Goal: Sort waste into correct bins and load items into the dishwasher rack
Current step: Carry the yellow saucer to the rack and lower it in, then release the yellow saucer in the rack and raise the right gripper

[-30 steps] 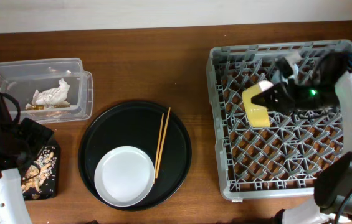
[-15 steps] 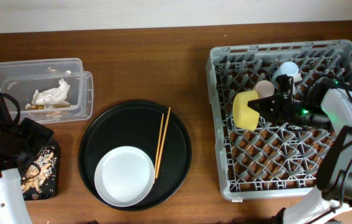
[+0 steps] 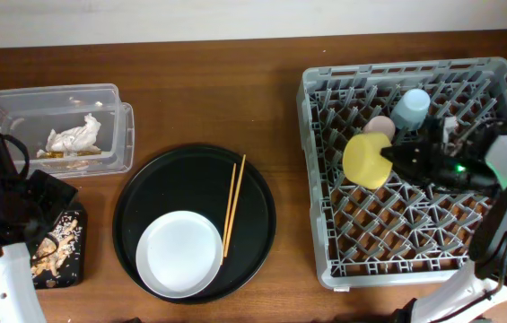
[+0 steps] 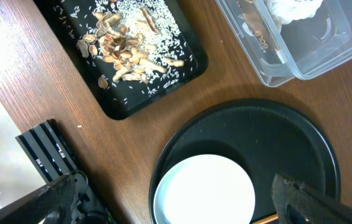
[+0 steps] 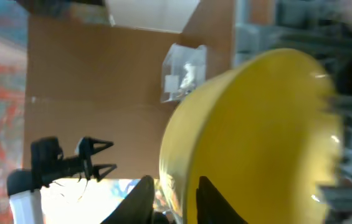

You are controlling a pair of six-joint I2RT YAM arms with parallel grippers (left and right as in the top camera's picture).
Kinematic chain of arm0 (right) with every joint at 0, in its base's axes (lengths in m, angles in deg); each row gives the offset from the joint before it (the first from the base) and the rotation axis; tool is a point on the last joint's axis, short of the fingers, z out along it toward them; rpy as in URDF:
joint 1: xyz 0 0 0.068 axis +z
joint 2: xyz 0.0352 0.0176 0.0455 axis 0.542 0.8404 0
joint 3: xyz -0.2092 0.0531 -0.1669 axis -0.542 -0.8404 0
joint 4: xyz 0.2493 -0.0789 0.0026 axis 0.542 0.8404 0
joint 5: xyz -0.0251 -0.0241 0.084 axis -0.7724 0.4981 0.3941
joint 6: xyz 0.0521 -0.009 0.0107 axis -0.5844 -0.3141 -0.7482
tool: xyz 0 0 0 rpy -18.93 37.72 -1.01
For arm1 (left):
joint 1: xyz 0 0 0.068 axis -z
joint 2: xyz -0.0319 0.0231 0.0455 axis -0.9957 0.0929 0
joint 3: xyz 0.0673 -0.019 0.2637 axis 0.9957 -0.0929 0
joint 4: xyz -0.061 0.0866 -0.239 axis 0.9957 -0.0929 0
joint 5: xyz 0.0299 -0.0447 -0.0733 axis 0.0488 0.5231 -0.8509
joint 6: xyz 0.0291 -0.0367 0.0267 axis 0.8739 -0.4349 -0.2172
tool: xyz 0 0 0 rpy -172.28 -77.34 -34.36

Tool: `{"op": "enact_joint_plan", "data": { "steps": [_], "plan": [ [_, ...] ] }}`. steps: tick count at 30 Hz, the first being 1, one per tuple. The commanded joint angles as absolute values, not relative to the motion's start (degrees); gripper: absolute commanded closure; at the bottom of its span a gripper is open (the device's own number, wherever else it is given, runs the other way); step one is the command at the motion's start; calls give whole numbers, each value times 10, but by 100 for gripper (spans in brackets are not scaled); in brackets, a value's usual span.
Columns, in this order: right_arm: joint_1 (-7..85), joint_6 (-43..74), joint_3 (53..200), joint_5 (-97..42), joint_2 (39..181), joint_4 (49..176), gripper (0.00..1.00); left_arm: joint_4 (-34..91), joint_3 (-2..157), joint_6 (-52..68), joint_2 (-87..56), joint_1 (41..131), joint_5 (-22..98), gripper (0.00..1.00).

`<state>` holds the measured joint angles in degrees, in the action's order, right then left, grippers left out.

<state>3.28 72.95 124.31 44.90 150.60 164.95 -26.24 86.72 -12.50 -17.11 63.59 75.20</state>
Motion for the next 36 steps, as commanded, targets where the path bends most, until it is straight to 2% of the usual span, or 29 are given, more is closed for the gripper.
{"op": "enact_joint_plan", "data": {
  "steps": [1,5,14,17,20,21,23,25,31,36],
  "plan": [
    [-12,734,1250,411,1500,1663,66,-263,869,-122,-171,632,754,1],
    [-61,734,1290,376,1484,1708,55,-263,869,-122,-171,632,754,1],
    [-105,722,1341,332,1396,1749,56,-263,869,-122,-171,632,754,1],
    [-93,707,1341,315,1357,1739,73,-263,869,-122,-171,632,754,1],
    [-74,597,1341,261,1317,1667,91,-263,869,-122,-171,632,754,1],
    [-62,514,1341,207,1299,1618,93,-263,869,-122,-171,632,754,1],
    [-22,331,1341,14,1260,1519,93,-263,869,-122,-171,632,754,1],
    [35,241,1341,-134,1224,1474,93,-263,869,-122,-171,632,754,1],
    [228,192,1339,-239,1208,1447,90,-263,869,-122,-171,632,755,1],
    [315,150,1333,-298,1273,1451,93,-263,869,-122,-171,632,754,1]
  ]
}}
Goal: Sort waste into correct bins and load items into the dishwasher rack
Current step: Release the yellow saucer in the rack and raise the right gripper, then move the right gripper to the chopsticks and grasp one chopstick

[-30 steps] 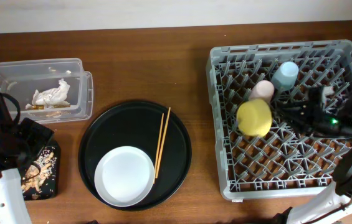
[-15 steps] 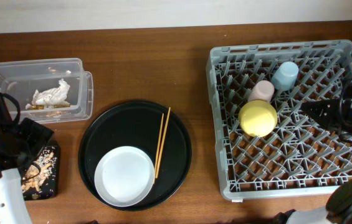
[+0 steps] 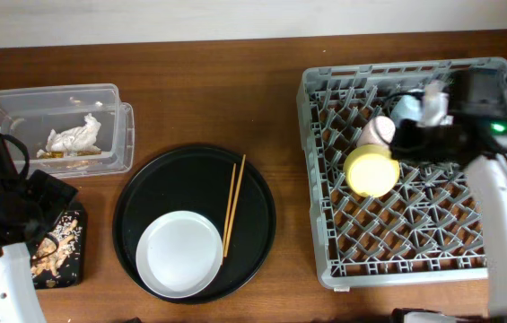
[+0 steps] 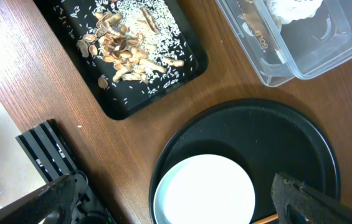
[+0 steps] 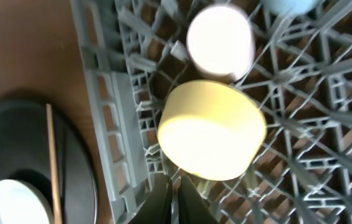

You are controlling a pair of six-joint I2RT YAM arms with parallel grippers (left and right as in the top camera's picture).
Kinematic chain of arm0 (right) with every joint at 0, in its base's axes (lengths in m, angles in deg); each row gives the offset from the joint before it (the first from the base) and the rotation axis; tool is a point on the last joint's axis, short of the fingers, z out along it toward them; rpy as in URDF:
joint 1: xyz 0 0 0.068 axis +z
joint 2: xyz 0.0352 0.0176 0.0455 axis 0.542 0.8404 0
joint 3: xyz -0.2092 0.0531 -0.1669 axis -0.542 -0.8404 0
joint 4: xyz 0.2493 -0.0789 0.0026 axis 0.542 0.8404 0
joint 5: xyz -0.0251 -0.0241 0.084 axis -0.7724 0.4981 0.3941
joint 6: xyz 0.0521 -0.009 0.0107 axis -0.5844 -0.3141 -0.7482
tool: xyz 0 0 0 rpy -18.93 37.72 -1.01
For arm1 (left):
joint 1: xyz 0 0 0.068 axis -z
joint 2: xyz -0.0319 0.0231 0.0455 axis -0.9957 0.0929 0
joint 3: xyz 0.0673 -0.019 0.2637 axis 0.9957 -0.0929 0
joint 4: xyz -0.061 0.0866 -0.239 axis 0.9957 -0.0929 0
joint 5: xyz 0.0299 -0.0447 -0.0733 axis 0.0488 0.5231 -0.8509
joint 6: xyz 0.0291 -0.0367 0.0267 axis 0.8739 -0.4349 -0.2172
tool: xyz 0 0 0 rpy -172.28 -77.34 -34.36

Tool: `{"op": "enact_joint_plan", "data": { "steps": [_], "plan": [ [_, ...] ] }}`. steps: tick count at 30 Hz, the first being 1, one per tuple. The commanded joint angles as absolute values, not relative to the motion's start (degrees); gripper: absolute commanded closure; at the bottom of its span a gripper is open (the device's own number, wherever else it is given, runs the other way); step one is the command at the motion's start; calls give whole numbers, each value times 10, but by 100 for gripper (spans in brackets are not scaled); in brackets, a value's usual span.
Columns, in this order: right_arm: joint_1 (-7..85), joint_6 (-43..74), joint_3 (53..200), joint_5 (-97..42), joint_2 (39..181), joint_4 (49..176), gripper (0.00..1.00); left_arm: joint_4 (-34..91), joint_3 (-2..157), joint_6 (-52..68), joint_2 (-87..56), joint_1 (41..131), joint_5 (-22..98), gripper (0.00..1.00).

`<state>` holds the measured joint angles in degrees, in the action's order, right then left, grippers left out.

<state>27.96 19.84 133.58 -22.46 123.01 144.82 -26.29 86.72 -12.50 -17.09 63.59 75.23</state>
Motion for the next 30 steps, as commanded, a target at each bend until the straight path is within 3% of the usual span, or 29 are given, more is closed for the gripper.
{"op": "enact_joint_plan", "data": {
  "steps": [1,20,30],
  "plan": [
    [324,148,1333,-298,1290,1451,93,-263,869,-122,-171,632,755,1],
    [335,122,1330,-390,1415,1391,96,-263,869,-122,-171,632,754,1],
    [335,119,1330,-363,1388,1427,96,-263,869,-122,-171,632,754,1]
  ]
}}
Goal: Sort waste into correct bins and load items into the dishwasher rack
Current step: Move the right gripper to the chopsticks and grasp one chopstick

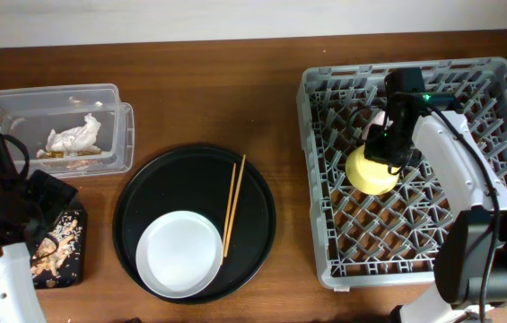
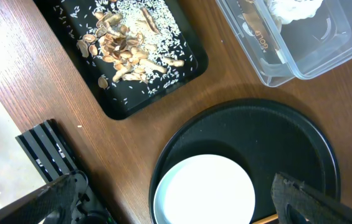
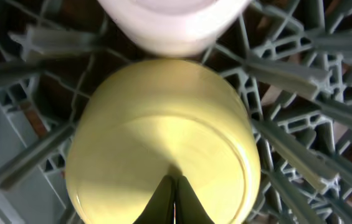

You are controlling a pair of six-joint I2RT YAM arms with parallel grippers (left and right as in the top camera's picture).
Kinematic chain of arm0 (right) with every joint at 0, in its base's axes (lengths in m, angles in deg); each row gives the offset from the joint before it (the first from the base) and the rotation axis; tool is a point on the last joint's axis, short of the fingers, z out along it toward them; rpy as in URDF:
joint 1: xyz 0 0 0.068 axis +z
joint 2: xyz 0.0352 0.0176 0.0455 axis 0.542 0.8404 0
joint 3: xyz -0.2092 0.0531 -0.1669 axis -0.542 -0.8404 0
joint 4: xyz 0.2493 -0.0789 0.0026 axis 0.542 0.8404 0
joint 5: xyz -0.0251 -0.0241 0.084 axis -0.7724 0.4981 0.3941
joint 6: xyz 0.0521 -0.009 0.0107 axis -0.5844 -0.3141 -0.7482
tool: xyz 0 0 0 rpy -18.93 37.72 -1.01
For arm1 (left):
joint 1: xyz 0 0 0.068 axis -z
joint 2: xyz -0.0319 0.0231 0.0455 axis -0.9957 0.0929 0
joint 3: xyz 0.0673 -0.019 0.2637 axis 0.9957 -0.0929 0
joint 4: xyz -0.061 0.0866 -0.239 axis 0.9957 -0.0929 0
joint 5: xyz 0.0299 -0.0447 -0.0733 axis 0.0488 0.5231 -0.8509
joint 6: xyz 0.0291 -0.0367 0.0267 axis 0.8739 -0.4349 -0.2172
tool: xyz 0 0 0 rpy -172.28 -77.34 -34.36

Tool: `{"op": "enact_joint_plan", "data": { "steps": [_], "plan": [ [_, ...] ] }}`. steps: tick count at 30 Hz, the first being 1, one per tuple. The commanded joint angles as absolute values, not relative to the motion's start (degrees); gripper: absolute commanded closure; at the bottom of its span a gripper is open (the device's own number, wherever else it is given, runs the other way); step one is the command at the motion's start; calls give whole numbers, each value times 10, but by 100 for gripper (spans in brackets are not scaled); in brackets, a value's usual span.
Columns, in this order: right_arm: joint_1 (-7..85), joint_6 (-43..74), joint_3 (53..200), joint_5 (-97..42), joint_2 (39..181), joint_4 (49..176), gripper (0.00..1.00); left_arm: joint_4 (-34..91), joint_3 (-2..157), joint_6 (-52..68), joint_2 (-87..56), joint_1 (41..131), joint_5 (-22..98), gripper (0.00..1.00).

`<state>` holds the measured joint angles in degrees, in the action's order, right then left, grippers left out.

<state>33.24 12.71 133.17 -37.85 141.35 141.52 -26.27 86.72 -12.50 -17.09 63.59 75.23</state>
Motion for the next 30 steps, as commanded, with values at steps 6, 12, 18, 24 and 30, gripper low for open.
{"op": "enact_joint_plan", "data": {
  "steps": [6,12,18,24,30],
  "plan": [
    [375,158,1341,-173,1295,1405,88,-263,869,-122,-171,632,755,1],
    [495,150,1340,-91,1285,1323,1,-263,869,-122,-171,632,755,1],
    [632,20,1340,-267,1362,1290,1,-263,869,-122,-171,632,754,1],
    [694,-50,1340,-287,1465,1228,9,-263,869,-122,-171,632,755,1],
    [723,-76,1340,-287,1534,1170,54,-263,869,-122,-171,632,754,1]
  ]
}}
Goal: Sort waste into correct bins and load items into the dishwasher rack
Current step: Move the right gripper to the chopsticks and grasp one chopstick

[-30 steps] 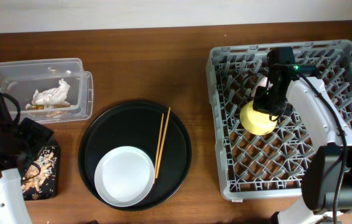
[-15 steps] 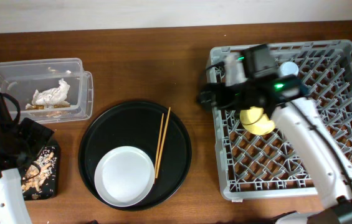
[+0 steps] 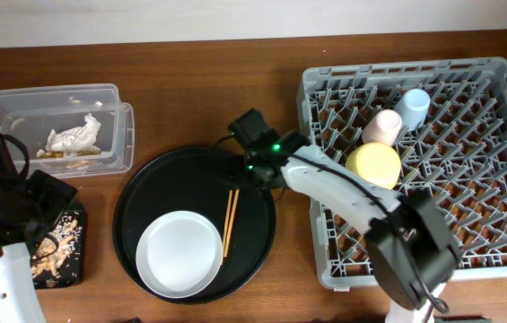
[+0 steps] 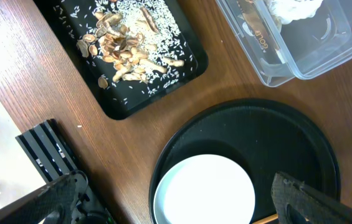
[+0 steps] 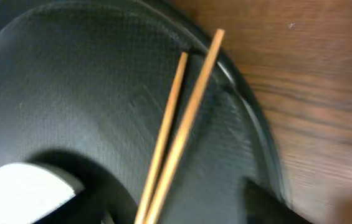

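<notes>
Two wooden chopsticks [image 3: 230, 218] lie on the round black tray [image 3: 163, 184], next to a white plate [image 3: 179, 254]. My right gripper [image 3: 246, 168] hangs over their far end, open; in the right wrist view the chopsticks [image 5: 177, 127] run between its dark fingers [image 5: 269, 205]. A yellow bowl [image 3: 372, 164] sits upside down in the grey dishwasher rack [image 3: 325, 269], beside a pink cup [image 3: 381, 126] and a blue cup [image 3: 411, 106]. My left gripper [image 4: 176, 211] stays open above the plate [image 4: 204, 190].
A clear bin [image 3: 20, 108] holding crumpled tissue [image 3: 74, 136] stands at the back left. A small black tray of food scraps [image 3: 56, 249] lies near the left front, also seen as the scraps tray [image 4: 126, 56]. The right arm spans the gap between rack and tray.
My right gripper has left the yellow bowl in the rack and is now over the far end of the chopsticks on the black tray, its fingers apart. The left arm has not moved.
My right gripper held the yellow bowl over the rack. Then the bowl lay upside down in the rack below the pink cup, with the gripper above it and later close on top of it. Now the gripper is at the chopsticks.
</notes>
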You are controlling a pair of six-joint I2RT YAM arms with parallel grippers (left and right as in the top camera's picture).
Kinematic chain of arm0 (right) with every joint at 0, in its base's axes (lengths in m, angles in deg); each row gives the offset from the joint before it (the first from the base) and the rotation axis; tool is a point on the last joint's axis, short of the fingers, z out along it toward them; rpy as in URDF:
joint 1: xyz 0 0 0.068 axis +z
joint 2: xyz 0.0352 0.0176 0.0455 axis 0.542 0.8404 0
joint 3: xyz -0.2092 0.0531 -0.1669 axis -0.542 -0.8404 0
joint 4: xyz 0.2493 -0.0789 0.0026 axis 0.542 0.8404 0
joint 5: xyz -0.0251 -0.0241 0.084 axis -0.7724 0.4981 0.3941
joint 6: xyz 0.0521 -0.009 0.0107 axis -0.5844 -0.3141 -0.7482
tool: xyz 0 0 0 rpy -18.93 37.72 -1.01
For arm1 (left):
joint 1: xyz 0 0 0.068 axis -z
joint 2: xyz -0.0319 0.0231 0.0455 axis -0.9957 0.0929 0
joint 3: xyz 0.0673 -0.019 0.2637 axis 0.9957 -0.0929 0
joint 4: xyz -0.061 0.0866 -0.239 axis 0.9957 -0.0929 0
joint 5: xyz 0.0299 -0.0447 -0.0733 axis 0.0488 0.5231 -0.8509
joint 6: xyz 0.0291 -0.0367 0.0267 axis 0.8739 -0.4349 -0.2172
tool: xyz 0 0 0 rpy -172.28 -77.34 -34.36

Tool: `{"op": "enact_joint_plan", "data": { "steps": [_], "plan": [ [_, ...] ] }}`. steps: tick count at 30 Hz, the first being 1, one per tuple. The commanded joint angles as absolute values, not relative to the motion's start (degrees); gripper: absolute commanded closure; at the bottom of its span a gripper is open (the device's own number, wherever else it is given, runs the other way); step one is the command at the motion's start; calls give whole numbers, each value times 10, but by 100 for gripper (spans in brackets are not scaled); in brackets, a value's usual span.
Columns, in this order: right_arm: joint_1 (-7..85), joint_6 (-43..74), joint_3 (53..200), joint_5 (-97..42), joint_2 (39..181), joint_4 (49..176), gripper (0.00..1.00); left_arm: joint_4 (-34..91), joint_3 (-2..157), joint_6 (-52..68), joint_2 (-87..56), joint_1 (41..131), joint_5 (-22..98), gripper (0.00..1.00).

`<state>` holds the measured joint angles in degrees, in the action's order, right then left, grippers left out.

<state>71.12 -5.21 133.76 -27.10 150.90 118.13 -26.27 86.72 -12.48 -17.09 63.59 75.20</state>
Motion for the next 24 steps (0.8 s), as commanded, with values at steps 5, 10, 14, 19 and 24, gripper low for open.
{"op": "enact_joint_plan", "data": {
  "steps": [5,10,14,19,24],
  "plan": [
    [729,-87,1340,-287,1567,1159,54,-263,869,-122,-171,632,755,1],
    [735,-101,1340,-285,1587,1157,57,-263,869,-122,-171,632,755,1],
    [746,-100,1340,-285,1589,1143,80,-263,869,-122,-171,632,755,1],
    [741,-100,1342,-285,1578,1148,96,-263,869,-122,-171,632,755,1],
    [693,-57,1383,-289,1499,1217,96,-263,869,-122,-171,632,755,1]
  ]
}}
